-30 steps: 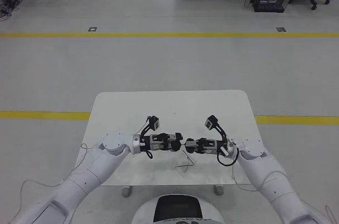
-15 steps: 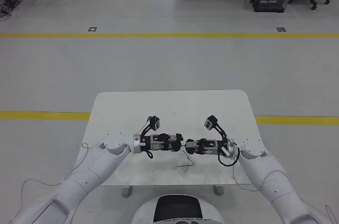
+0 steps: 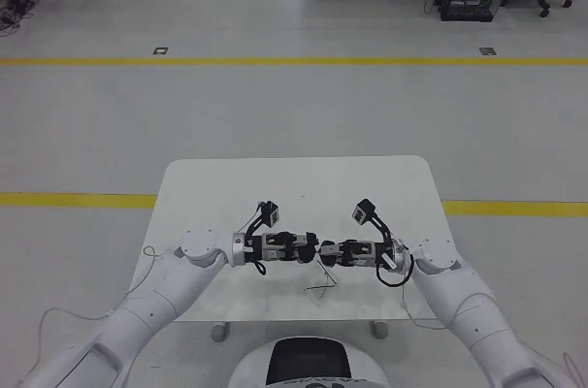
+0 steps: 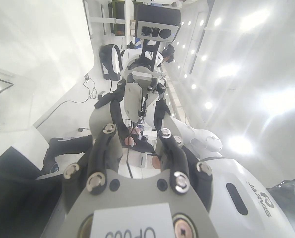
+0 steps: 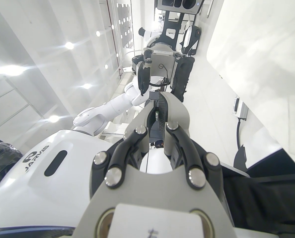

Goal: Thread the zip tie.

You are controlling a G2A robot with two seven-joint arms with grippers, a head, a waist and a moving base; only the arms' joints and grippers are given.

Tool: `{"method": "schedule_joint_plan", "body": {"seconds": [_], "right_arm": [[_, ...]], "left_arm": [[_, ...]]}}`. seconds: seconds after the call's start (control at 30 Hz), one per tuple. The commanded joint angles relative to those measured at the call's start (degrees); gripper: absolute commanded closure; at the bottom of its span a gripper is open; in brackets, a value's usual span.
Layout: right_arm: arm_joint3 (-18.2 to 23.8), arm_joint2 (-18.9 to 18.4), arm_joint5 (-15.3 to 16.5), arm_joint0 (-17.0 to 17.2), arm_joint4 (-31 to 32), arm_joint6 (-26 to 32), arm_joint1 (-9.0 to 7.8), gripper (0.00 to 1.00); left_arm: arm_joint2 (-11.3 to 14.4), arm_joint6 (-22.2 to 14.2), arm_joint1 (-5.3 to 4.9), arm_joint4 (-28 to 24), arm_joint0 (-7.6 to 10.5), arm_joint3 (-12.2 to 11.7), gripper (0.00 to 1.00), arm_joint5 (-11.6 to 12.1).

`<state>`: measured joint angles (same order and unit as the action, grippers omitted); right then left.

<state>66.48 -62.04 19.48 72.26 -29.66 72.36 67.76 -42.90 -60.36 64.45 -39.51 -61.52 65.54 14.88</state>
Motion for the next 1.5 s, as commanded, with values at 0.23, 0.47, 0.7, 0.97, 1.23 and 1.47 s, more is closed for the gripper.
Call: {"method": "schedule_joint_plan", "body": {"seconds": [0.23,0.47,0.7,0.97,1.23,1.47], "right_arm": [[-0.7,0.2,0.0,-0.2,-0.2,-0.6,0.03,1.0],[-1.0,0.2,0.0,-0.1,-0.1,-1.5,0.01,1.0],[-1.1,0.3,0.0,0.0,-0.4,-1.9,0.02,1.0],[-1.7,0.6,0.0,-0.3,-0.4,-2.3,0.07,1.0],[-1.9,0.9,0.0,-0.5,0.3,-3.0,0.13,1.0],[-2.1,1.3,0.0,-0.6,0.5,-3.9,0.21,1.0]], "left_arm": [[-0.1,-0.7,0.13,-0.3,0.09,-0.5,0.88,0.1],[-0.1,-1.0,0.21,-0.2,0.03,-0.5,0.92,0.3],[-0.1,-1.2,0.22,0.0,-0.08,-0.2,0.91,0.2],[-0.2,-1.3,0.22,0.3,-0.2,-0.1,0.87,0.2],[-0.2,-1.4,0.27,0.4,-0.23,0.0,0.87,0.1],[-0.2,-1.4,0.31,0.5,-0.28,-0.1,0.87,0.1]]}}
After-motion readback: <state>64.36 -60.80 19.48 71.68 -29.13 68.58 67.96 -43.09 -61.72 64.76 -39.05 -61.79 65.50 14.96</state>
